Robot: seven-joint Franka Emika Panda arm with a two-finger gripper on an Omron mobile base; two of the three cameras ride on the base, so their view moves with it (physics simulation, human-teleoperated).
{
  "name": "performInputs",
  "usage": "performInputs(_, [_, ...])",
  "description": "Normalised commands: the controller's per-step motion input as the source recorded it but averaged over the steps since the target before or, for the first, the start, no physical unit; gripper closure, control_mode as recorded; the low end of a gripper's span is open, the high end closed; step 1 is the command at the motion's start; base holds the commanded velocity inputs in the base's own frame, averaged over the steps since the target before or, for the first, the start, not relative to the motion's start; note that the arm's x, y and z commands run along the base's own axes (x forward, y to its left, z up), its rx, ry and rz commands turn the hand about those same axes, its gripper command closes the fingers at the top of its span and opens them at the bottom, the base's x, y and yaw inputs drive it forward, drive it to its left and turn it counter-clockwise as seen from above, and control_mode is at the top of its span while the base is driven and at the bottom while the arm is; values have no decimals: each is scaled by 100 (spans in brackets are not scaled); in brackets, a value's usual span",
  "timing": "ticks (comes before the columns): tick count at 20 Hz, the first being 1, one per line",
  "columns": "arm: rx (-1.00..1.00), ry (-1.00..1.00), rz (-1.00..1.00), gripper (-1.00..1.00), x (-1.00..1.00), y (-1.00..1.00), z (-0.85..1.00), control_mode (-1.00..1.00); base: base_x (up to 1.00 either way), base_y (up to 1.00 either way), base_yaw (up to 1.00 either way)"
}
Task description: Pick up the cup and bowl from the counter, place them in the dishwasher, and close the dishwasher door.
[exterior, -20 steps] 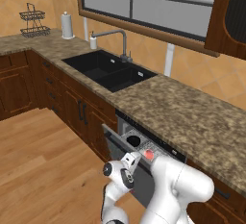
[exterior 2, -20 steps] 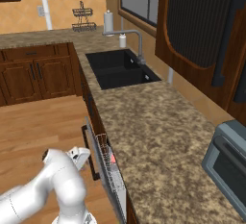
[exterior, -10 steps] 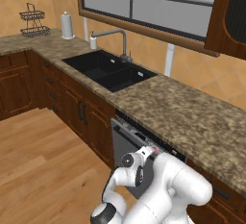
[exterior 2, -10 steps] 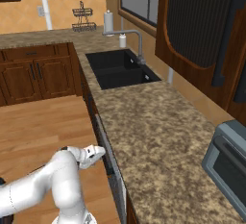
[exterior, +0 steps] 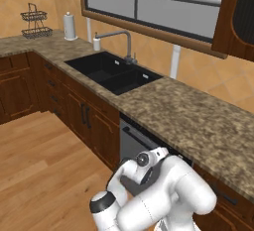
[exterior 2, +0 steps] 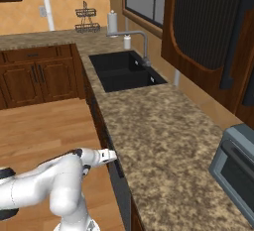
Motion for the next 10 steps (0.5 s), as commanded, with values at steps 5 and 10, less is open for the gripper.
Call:
performInputs(5, [0, -41, -24, -100, 72, -47, 0, -100, 0, 0, 0])
performInputs(10, [-3, -54, -38, -100, 86, -6, -11, -100, 0, 0, 0])
